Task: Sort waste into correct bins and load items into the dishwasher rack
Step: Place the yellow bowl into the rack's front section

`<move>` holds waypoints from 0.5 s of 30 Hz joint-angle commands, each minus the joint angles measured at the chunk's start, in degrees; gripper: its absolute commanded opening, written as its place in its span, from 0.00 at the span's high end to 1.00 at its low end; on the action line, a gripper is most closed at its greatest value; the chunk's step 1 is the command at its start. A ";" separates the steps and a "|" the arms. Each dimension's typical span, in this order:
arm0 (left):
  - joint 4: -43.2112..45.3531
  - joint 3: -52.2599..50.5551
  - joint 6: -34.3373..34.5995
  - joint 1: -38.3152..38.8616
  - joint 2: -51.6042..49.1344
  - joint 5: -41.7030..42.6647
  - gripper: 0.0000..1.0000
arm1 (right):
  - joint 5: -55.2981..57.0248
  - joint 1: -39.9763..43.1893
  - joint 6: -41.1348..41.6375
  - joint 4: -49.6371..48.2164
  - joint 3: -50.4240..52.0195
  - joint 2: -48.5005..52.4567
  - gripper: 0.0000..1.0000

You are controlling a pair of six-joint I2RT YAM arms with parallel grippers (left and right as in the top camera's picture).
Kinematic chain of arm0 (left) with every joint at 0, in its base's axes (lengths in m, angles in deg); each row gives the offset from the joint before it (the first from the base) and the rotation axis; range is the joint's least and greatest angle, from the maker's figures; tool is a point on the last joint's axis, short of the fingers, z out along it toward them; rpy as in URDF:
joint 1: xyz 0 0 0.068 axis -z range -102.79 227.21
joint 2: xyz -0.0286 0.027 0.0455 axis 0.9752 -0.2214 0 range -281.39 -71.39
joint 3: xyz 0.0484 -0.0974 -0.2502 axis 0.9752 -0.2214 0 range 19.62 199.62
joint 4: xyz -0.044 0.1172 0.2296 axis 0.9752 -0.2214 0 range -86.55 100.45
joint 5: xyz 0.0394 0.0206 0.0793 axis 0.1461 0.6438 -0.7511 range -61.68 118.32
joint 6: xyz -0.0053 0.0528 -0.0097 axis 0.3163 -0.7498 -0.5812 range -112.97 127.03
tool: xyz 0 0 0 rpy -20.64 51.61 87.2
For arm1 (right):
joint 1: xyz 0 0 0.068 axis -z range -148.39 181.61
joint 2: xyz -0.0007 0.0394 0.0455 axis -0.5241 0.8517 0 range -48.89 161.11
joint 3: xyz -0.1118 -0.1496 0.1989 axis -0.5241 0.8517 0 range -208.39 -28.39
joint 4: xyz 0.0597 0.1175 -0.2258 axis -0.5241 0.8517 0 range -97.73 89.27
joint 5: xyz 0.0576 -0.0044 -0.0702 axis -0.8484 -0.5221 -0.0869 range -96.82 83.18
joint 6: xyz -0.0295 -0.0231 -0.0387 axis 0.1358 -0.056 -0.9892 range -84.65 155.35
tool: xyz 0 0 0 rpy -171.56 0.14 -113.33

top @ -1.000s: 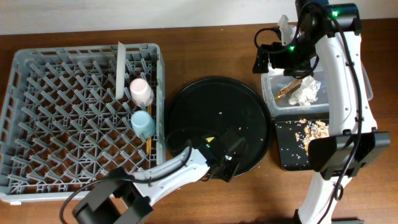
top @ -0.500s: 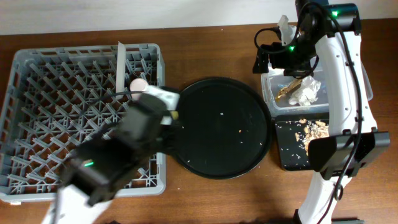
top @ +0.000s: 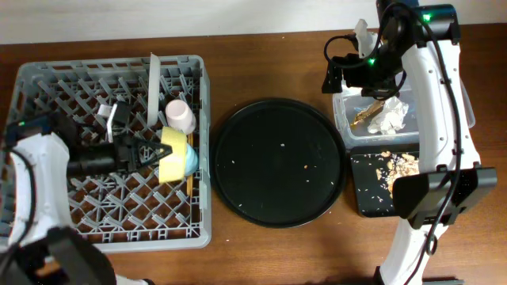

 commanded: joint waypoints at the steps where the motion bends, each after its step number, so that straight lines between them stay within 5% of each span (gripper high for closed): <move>1: -0.24 -0.15 -3.98 -2.84 -3.17 0.13 1.00 | -0.31 -0.17 -0.39 -0.02 -0.70 -0.44 0.01; 9: 4.66 -18.88 -10.36 -9.09 -3.19 1.86 1.00 | -0.31 -0.15 -0.39 -0.02 -0.70 -0.44 0.01; 15: 13.60 -18.88 -1.27 -17.57 -3.23 -2.47 0.93 | -0.31 -0.17 -0.39 -0.02 -0.70 -0.44 0.01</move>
